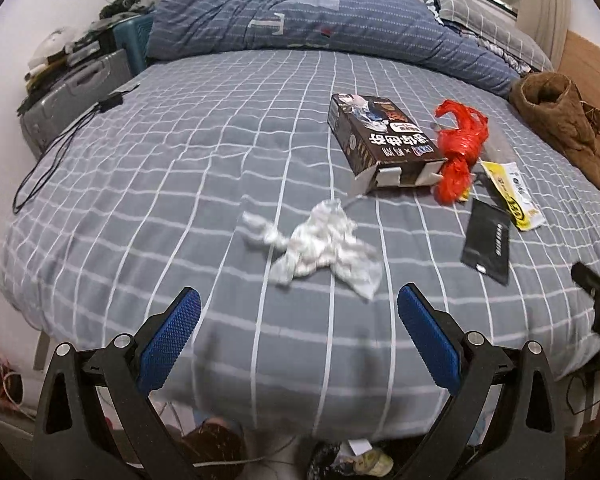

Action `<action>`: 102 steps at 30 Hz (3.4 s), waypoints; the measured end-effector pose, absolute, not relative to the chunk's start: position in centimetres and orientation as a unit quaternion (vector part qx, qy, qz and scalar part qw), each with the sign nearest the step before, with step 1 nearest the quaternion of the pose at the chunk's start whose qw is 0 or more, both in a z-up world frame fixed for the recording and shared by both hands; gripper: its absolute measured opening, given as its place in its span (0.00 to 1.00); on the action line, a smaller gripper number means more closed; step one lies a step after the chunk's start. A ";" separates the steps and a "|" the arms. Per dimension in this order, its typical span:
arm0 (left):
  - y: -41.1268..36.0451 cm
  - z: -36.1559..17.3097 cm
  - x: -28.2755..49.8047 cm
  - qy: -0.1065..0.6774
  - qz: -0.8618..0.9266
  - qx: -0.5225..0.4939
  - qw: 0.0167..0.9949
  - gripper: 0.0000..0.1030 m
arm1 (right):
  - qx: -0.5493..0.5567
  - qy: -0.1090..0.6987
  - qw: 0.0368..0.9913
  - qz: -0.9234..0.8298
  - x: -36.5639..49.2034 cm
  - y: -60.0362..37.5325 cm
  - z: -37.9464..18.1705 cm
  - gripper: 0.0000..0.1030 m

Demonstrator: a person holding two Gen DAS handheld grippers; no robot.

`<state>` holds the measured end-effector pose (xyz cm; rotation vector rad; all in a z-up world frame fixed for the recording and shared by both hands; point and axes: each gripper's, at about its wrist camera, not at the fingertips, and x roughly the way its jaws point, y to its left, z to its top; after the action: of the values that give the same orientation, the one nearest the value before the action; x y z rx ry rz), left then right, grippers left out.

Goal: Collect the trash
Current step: 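Raise both tools back toward the items on the bed, then grasp the white tissue with the left tool while the right tool grasps the yellow snack packet, then carry the tissue and snack packet with both tools over the black bin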

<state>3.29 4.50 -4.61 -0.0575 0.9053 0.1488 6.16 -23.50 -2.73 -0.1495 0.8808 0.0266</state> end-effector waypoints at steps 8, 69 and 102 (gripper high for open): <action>4.8 -6.3 8.1 0.447 0.054 -0.026 0.892 0.92 | -0.062 0.442 0.895 0.014 13.8 -23.6 -4.9 0.93; 3.5 -7.8 8.5 0.469 0.022 -0.042 0.882 0.26 | -0.048 0.500 0.863 0.056 20.8 -22.8 -9.8 0.26; 0.4 -1.8 0.6 0.443 -0.020 -0.044 0.895 0.26 | -0.036 0.429 0.902 0.037 6.0 -24.4 0.6 0.26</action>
<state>0.61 0.43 -1.84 -0.0916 0.9187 -0.0419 6.03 -24.35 0.65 -0.0746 0.8879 0.0764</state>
